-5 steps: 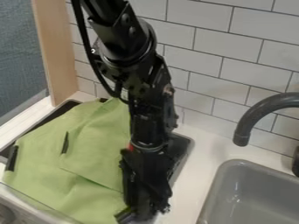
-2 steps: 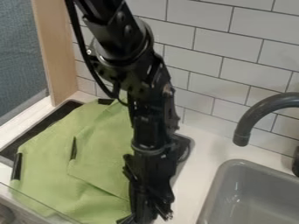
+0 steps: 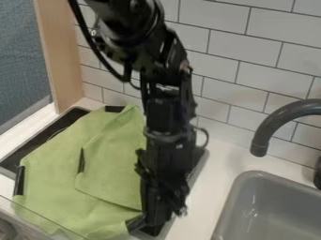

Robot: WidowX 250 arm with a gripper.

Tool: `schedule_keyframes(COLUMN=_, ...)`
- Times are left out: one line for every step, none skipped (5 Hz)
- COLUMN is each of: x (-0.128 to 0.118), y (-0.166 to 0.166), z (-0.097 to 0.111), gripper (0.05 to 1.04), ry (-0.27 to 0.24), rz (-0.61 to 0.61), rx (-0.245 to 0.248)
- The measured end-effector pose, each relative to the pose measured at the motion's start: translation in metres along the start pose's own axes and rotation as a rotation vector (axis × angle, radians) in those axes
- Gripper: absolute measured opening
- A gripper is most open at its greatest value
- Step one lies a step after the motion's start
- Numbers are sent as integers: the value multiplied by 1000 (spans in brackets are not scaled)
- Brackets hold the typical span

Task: Fold the cloth from bottom to top

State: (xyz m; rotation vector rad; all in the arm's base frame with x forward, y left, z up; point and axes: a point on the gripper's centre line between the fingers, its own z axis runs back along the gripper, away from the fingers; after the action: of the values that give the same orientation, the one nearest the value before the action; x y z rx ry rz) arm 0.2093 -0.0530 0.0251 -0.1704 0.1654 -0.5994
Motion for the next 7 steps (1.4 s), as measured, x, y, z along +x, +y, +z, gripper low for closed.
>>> schedule_keyframes(x=-2, y=31, z=28, gripper=68, ry=-27, rz=65, rx=-31)
schedule_keyframes(x=0, y=65, z=53, gripper=68, ry=-75, rz=140, rx=-7)
schedule_keyframes(x=-5, y=100, z=70, gripper=68, ry=-112, rz=216, rx=23)
schedule_keyframes(x=-14, y=125, z=76, gripper=68, ry=-112, rz=261, rx=38)
schedule_keyframes(x=-11, y=146, z=71, gripper=68, ry=-70, rz=255, rx=70)
schedule_keyframes(x=-7, y=165, z=53, gripper=68, ry=-21, rz=221, rx=100)
schedule_keyframes(x=-3, y=173, z=40, gripper=68, ry=2, rz=188, rx=132)
